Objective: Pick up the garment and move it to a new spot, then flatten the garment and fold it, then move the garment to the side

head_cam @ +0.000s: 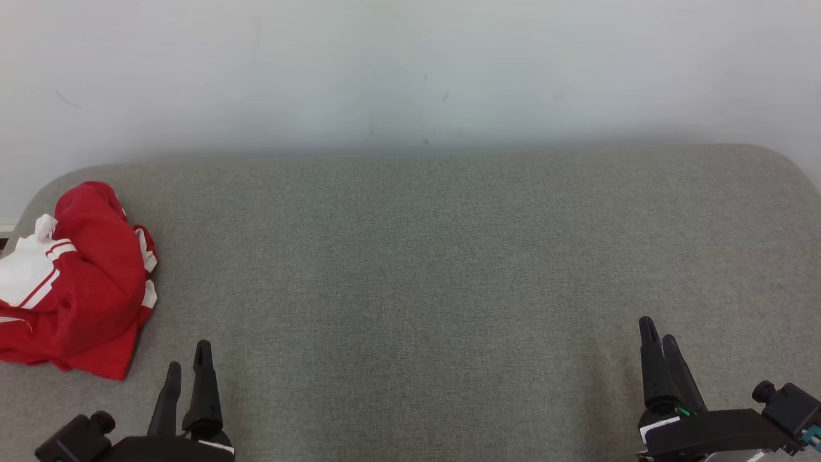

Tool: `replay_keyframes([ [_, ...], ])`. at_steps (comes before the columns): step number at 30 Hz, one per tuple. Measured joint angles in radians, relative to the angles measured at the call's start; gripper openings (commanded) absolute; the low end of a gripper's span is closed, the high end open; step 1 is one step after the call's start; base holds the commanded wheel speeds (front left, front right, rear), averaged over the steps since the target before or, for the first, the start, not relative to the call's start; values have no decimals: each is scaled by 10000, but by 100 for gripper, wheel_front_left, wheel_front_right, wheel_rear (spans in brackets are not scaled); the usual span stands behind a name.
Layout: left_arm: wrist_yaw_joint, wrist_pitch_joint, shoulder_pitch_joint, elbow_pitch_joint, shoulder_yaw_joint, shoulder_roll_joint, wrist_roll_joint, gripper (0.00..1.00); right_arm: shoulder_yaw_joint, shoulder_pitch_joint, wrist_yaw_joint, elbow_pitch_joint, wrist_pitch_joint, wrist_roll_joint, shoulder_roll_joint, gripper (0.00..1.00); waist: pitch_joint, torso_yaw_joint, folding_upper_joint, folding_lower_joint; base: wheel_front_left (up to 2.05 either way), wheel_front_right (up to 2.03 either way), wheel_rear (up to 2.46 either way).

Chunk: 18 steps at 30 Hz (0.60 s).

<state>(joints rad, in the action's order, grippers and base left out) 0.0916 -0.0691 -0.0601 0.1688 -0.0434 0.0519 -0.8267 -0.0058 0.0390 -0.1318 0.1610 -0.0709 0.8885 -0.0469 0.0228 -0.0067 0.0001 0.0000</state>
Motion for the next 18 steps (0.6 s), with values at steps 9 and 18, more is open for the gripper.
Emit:
replay_keyframes([
  [9,-46,-268,14,-98,155,105,1206,100,125,-35,0,-104,-267,-1390,-2,100,39,3,0,0,0,0,0],
  [18,-52,-539,36,-180,284,165,2311,100,230,-80,0,-199,-535,-2539,-2,100,74,-8,0,0,0,0,0],
])
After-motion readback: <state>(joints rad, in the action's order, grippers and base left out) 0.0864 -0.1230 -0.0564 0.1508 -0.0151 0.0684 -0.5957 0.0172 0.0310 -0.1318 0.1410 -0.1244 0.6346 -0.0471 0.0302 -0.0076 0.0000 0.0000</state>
